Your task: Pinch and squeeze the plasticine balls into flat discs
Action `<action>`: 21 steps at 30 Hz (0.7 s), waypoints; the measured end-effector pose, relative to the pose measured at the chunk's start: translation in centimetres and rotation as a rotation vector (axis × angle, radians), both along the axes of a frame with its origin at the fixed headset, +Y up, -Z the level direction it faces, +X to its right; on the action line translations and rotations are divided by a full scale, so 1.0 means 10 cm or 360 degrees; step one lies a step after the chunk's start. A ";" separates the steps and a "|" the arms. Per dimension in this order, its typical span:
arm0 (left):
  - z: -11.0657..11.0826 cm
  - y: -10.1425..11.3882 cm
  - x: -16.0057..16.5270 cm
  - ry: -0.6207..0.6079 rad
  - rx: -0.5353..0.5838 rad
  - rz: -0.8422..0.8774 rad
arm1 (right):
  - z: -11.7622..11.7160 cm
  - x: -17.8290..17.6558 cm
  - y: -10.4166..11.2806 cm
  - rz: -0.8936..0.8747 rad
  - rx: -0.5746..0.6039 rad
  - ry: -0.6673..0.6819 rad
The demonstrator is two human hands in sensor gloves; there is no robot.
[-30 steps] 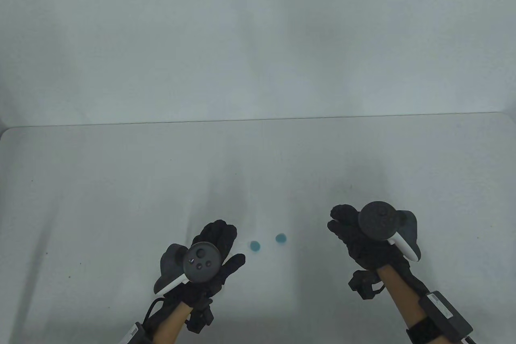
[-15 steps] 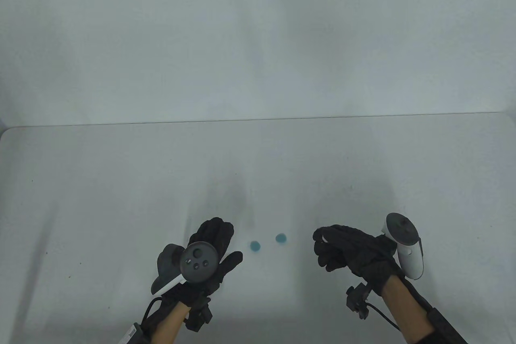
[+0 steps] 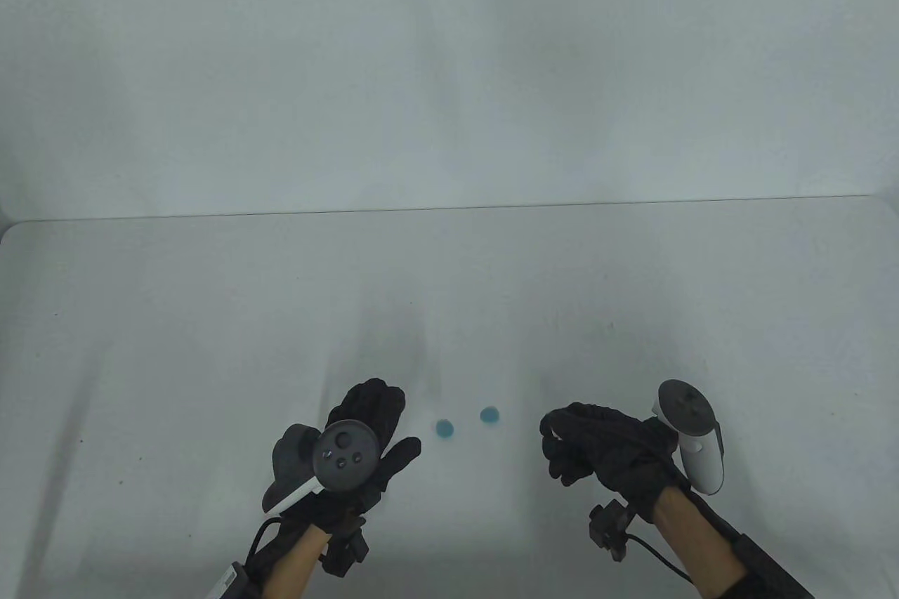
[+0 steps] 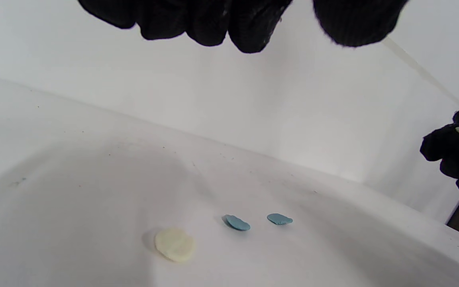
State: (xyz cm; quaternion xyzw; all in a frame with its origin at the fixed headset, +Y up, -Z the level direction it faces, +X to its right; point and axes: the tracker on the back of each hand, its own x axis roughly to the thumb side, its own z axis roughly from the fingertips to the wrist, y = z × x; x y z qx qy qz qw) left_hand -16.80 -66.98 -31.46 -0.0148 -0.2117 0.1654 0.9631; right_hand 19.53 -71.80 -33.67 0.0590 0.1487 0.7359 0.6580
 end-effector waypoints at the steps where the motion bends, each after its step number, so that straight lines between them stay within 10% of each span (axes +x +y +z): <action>1: 0.00 0.00 0.00 0.0001 -0.0001 0.0003 | 0.00 0.00 -0.01 0.0022 0.0012 -0.0029; 21: -0.01 -0.03 0.00 -0.0001 -0.0016 -0.0019 | 0.01 0.02 0.00 -0.0030 -0.0018 0.0013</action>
